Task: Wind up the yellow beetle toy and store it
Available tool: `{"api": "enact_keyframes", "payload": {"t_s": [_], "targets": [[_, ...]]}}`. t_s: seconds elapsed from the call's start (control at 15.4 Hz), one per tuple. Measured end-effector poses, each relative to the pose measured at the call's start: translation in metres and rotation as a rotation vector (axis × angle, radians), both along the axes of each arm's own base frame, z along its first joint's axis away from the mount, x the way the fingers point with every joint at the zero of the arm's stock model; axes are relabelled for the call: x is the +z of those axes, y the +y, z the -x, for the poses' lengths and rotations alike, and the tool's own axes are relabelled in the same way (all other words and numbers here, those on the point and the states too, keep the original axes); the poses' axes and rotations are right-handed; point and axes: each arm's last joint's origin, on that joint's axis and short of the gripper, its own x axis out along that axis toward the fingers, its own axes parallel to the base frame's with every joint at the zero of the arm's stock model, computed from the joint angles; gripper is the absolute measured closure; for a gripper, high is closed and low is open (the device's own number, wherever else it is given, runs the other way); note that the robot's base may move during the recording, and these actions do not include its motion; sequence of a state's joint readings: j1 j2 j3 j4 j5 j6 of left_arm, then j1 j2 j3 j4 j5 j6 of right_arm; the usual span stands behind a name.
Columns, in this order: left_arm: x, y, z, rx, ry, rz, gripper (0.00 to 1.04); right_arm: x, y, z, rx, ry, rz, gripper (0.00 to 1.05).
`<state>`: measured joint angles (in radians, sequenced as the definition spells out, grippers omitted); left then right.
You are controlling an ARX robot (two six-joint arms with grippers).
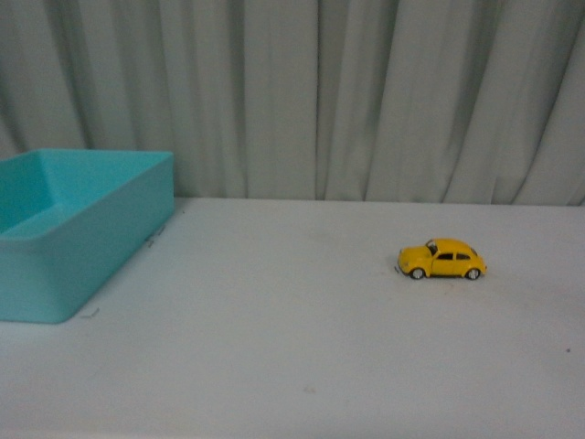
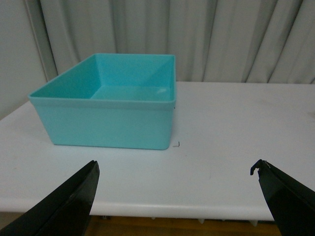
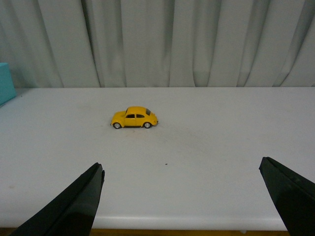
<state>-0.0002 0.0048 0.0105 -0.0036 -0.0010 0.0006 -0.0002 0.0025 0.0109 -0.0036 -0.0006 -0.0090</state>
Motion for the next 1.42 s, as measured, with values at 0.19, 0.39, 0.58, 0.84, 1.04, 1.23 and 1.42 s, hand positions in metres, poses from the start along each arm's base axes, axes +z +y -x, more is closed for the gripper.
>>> {"api": "enact_keyframes", "payload": {"t_s": [0.19,0.39,0.58,0.84,1.04,1.23,1.42], "targets": [[0.0000,0.0000,0.0000,0.000,0.000,0.000,0.07,0.0000,0.0000,0.0000,0.000,0.000,-0.002,0.06],[0.0003,0.0000,0.0000,0.000,-0.003,0.000,0.07,0.0004,0.0000,0.0000,-0.001,-0.004,-0.001,0.06],[0.0000,0.0000,0.0000,0.000,0.000,0.000,0.07,-0.0001,0.0000,0.0000,-0.001,0.001,-0.002,0.06],[0.0000,0.0000,0.0000,0.000,0.000,0.000,0.07,-0.0001,0.0000,0.0000,-0.001,0.001,-0.002,0.06],[0.0000,0.0000,0.0000,0.000,0.000,0.000,0.07,-0.0001,0.0000,0.0000,-0.001,0.001,-0.001,0.06],[0.0000,0.0000,0.0000,0.000,0.000,0.000,0.07,-0.0001,0.0000,0.0000,-0.001,0.001,-0.002,0.06],[0.0000,0.0000,0.0000,0.000,0.000,0.000,0.07,-0.0001,0.0000,0.0000,-0.001,0.001,-0.002,0.06]]}}
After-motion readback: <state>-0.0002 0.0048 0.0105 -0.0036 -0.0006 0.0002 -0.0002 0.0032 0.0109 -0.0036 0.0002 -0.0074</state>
